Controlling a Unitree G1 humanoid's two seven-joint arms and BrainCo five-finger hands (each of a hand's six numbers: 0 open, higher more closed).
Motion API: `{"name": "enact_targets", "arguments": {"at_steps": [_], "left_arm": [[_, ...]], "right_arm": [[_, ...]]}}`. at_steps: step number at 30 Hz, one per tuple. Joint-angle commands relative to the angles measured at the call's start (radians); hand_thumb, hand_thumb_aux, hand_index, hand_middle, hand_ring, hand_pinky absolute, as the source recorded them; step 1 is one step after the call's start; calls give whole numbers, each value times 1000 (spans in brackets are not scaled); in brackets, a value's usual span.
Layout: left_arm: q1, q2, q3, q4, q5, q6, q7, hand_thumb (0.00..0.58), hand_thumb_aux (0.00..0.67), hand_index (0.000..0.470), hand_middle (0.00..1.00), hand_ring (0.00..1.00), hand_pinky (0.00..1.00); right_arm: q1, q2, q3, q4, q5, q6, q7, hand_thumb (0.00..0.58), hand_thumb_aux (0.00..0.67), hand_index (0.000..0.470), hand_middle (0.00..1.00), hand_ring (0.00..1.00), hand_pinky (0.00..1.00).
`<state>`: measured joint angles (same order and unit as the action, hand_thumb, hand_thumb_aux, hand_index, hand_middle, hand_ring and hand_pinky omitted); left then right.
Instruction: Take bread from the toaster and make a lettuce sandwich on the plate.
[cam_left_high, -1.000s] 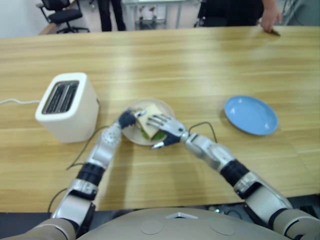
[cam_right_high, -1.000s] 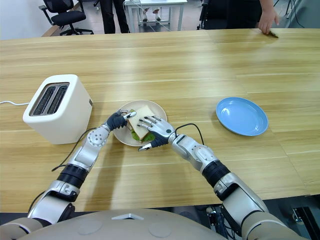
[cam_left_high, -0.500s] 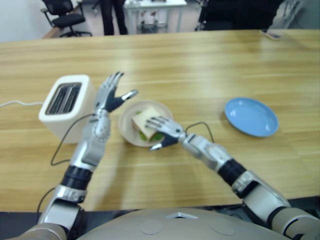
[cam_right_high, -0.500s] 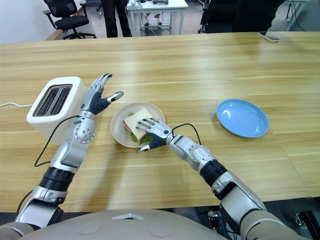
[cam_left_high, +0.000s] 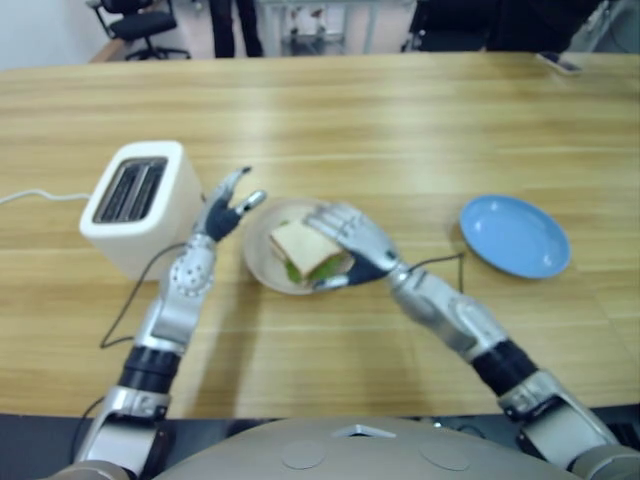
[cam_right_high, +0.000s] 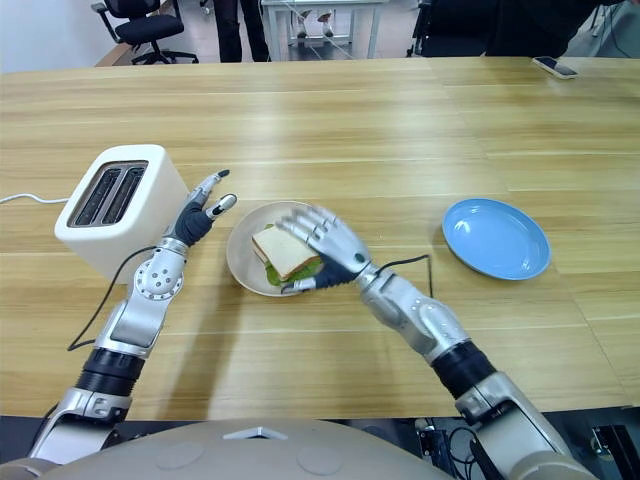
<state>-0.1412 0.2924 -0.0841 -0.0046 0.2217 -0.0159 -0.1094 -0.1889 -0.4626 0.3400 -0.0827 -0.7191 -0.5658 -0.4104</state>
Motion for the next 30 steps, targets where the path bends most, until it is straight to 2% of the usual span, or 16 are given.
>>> {"name": "enact_targets", "arguments": {"at_steps": [1,3,6,7,8,13,17,22,27,30], "left_arm": [[30,3,45,-89,-199,38,-155,580,670,460,1000,1000,1000],[49,48,58,-156,-256,72,-234,580,670,460,1000,1000,1000],[103,199,105,-300,-316,163,-372,580,670,460,1000,1000,1000],[127,260,118,-335,-320,196,-413,580,670,460,1000,1000,1000],[153,315,132,-362,-321,222,-446,580,670,460,1000,1000,1000],[262,504,163,-458,-270,294,-536,580,670,460,1000,1000,1000],[299,570,109,-474,-183,308,-559,580,670,460,1000,1000,1000],[248,537,-87,-355,-14,312,-542,580,670,460,1000,1000,1000],[160,398,-228,-198,52,291,-511,580,670,460,1000,1000,1000],[124,348,-293,-75,114,281,-487,580,670,460,1000,1000,1000]], "right_arm": [[75,12,-112,-136,261,-28,64,0,0,0,0,0,0],[101,-5,-127,-174,364,11,165,0,0,0,0,0,0],[155,-87,-82,-200,563,163,436,0,0,0,0,0,0],[179,-127,-76,-212,591,203,515,472,381,262,945,945,945],[205,-168,-77,-227,610,217,575,580,670,460,1000,1000,1000],[357,-331,-70,-318,699,336,840,580,670,460,1000,1000,1000],[391,-304,-12,-333,686,377,926,580,670,460,1000,1000,1000],[341,-224,88,-263,586,418,984,580,670,460,1000,1000,1000],[255,-128,139,-116,489,414,972,580,670,460,1000,1000,1000],[186,-79,179,-5,355,414,919,580,670,460,1000,1000,1000]]}}
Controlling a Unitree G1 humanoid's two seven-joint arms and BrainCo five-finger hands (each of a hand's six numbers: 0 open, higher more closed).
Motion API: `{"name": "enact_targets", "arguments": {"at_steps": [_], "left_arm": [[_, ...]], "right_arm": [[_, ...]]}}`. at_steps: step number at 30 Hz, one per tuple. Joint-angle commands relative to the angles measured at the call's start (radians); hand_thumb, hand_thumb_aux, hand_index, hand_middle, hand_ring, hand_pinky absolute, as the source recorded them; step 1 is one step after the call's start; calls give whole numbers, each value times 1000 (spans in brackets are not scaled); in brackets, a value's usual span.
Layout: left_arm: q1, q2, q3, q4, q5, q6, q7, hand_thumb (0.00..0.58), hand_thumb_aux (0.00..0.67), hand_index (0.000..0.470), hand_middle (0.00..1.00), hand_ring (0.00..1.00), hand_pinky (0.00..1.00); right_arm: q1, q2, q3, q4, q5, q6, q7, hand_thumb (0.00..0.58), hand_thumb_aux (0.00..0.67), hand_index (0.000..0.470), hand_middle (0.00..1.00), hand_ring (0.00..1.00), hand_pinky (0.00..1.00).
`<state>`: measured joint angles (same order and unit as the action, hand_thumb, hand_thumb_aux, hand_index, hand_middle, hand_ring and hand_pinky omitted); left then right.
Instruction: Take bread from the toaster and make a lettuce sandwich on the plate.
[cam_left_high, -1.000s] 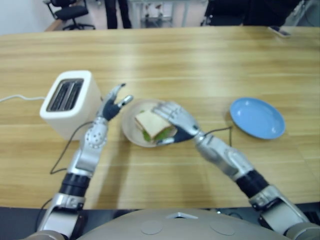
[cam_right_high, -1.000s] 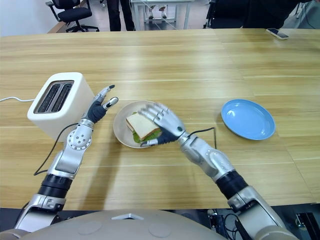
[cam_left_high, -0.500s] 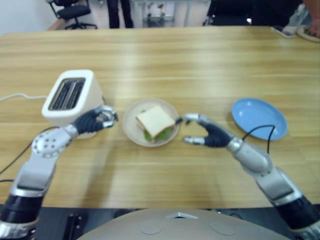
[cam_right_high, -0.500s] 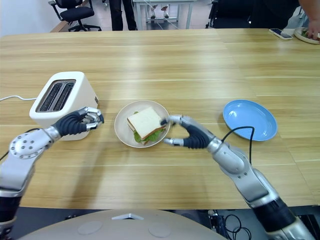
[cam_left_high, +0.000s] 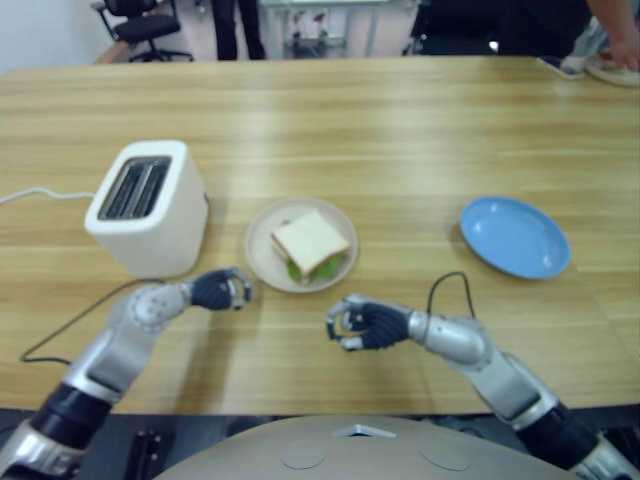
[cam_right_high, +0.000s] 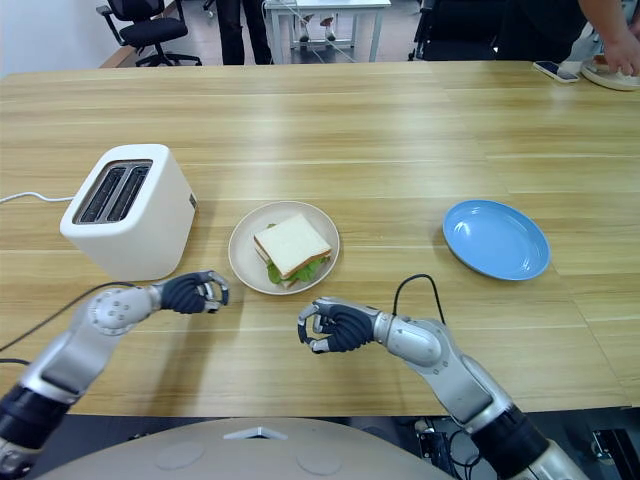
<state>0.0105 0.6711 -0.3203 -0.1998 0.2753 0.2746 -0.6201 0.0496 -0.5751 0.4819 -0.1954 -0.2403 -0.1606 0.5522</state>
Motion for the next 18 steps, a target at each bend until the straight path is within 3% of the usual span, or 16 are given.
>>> {"name": "enact_targets", "arguments": {"at_steps": [1,8,18], "left_arm": [[-38,-35,-72,153,84,-12,32,580,670,460,1000,1000,1000],[-127,-89,-106,332,158,-49,92,580,670,460,1000,1000,1000],[-368,-266,-90,625,193,-146,280,580,670,460,1000,1000,1000]], "right_arm": [[-70,50,46,134,-151,8,-56,580,670,460,1000,1000,1000],[-258,135,115,435,-386,0,-199,580,670,460,1000,1000,1000],[-569,244,138,968,-521,-87,-540,580,670,460,1000,1000,1000]]}}
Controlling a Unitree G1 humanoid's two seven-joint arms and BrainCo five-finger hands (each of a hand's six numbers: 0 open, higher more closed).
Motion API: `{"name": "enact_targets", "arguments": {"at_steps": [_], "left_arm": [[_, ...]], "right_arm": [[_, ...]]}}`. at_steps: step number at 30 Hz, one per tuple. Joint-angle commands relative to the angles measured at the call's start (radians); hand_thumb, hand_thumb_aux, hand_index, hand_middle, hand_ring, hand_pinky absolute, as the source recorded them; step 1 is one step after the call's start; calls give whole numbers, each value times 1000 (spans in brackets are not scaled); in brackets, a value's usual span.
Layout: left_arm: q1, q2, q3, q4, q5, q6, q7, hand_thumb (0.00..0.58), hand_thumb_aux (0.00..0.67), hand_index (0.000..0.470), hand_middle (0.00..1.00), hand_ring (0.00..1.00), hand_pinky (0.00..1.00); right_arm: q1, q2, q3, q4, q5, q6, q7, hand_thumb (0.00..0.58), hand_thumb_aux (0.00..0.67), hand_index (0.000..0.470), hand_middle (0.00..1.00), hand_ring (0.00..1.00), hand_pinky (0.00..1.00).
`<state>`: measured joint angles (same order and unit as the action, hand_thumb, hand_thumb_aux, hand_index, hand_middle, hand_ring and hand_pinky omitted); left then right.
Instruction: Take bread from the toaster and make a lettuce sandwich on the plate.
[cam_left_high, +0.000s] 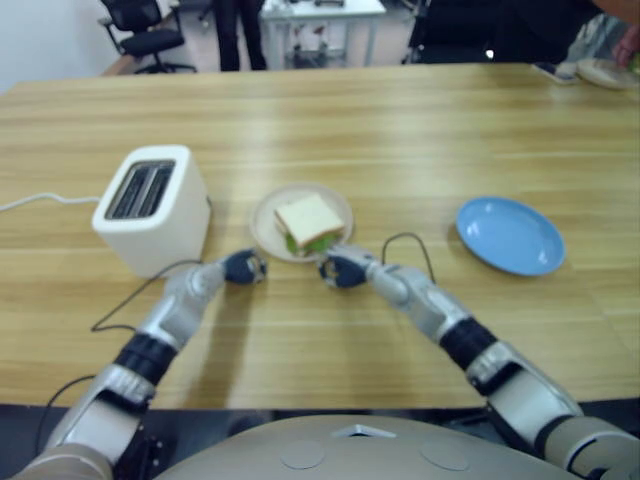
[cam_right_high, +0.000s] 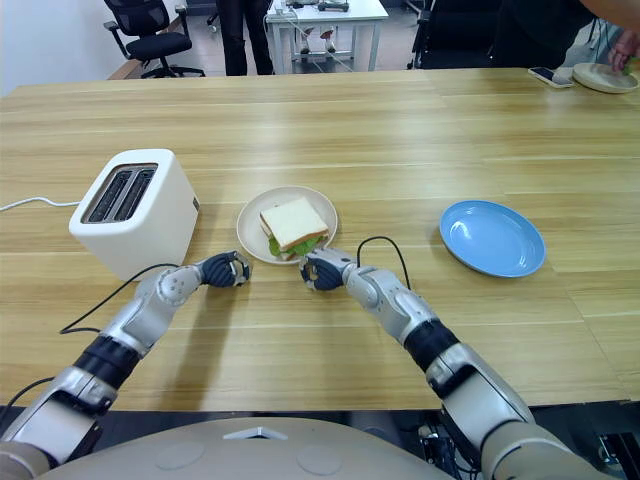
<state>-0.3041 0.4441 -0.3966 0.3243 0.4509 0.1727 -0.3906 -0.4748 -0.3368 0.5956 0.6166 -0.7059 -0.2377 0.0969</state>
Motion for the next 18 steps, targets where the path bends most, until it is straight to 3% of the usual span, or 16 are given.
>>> {"name": "enact_targets", "arguments": {"at_steps": [1,2,3,4,5,6,7,12,18], "left_arm": [[-75,-57,-10,140,14,-70,67,580,670,460,1000,1000,1000],[-94,-75,-2,181,7,-96,89,580,670,460,1000,1000,1000],[-109,-88,7,225,9,-118,127,568,573,393,475,475,475],[-118,-96,13,255,11,-132,153,568,573,393,475,475,475],[-118,-103,26,270,0,-144,166,452,355,244,0,0,0],[-112,-107,39,274,-12,-153,176,452,355,244,0,0,0],[-105,-107,49,268,-15,-153,188,0,0,0,0,0,0],[-27,-86,127,125,-65,-148,203,0,0,0,0,0,0],[103,-120,270,-249,-226,-141,183,0,0,0,0,0,0]], "right_arm": [[-68,10,24,190,-63,-17,-116,580,670,460,1000,1000,1000],[-89,13,27,216,-75,-19,-144,580,670,460,1000,1000,1000],[-103,14,21,224,-81,-21,-179,579,646,444,1000,1000,1000],[-112,15,18,228,-84,-24,-202,579,646,444,1000,1000,1000],[-113,15,13,223,-85,-27,-217,508,434,298,733,733,733],[-107,11,8,208,-85,-30,-227,508,434,298,733,733,733],[-94,4,0,184,-79,-37,-234,0,0,0,0,0,0],[68,-70,-116,-80,63,-101,-191,0,0,0,0,0,0],[279,-81,-384,-417,471,-110,-61,0,0,0,0,0,0]]}}
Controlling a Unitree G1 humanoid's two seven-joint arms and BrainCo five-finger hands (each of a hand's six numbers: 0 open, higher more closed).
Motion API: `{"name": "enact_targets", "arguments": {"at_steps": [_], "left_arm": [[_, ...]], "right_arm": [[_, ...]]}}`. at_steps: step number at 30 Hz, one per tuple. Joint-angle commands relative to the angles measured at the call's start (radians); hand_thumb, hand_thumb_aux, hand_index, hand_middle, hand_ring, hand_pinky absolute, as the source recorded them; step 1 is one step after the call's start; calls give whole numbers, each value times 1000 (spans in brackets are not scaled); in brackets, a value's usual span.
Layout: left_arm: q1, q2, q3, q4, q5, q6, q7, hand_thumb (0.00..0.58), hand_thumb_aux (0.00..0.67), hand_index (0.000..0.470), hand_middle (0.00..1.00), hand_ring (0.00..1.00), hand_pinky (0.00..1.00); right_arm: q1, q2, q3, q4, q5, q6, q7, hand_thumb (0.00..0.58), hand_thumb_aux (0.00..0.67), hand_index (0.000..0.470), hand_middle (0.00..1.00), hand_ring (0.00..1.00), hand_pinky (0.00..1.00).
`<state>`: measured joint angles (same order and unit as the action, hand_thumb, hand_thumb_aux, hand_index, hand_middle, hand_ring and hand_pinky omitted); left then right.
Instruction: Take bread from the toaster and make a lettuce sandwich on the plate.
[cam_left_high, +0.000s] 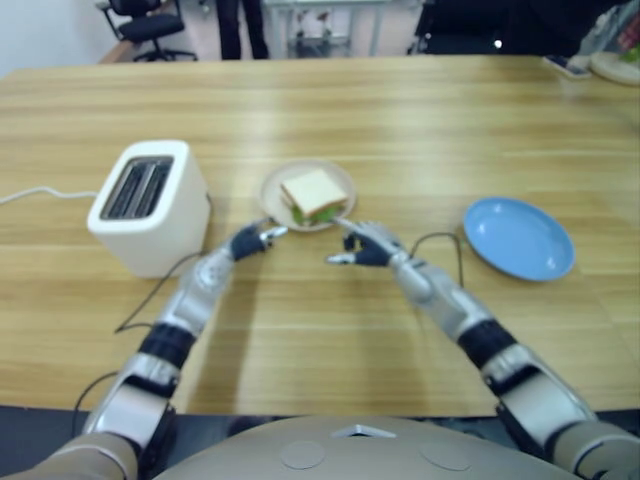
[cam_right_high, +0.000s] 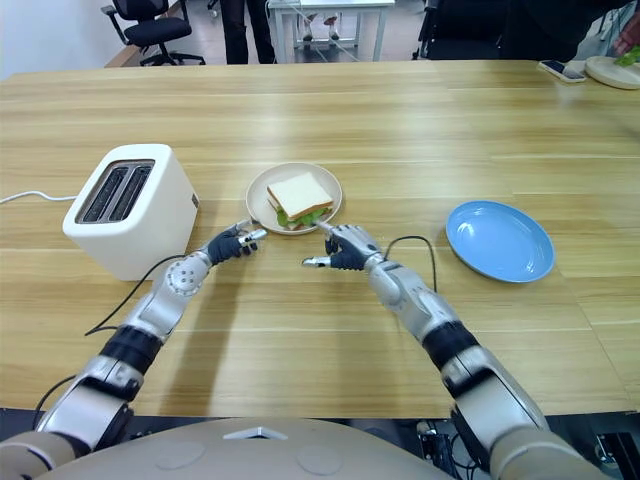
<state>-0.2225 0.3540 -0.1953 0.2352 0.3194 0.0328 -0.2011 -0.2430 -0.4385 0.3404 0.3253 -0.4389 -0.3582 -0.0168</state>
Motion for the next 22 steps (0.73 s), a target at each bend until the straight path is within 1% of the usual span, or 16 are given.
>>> {"name": "enact_targets", "arguments": {"at_steps": [1,2,4,6,9,13,19,22], "left_arm": [[26,-60,98,-196,-150,-4,-6,0,0,0,0,0,0],[27,-96,132,-220,-215,-10,-5,0,0,0,0,0,0],[15,-169,192,-209,-289,-50,44,0,0,0,0,0,0],[1,-214,226,-172,-313,-84,83,0,0,0,0,0,0],[-20,-276,258,-94,-372,-135,92,0,0,0,0,0,0],[-45,-330,304,-13,-480,-162,54,0,0,0,0,0,0],[-75,-326,329,58,-498,-204,49,0,0,0,0,0,0],[-86,-320,339,86,-496,-224,51,0,0,0,0,0,0]], "right_arm": [[64,43,-177,-152,283,27,62,0,0,0,0,0,0],[76,74,-229,-169,366,62,69,0,0,0,0,0,0],[73,151,-333,-143,530,130,80,0,0,0,0,0,0],[56,197,-389,-98,598,160,89,0,0,0,0,0,0],[49,236,-413,-51,613,160,112,0,0,0,0,0,0],[53,269,-415,-18,598,136,129,0,0,0,0,0,0],[44,286,-464,8,609,102,114,0,0,0,0,0,0],[41,282,-472,23,572,75,86,0,0,0,0,0,0]]}}
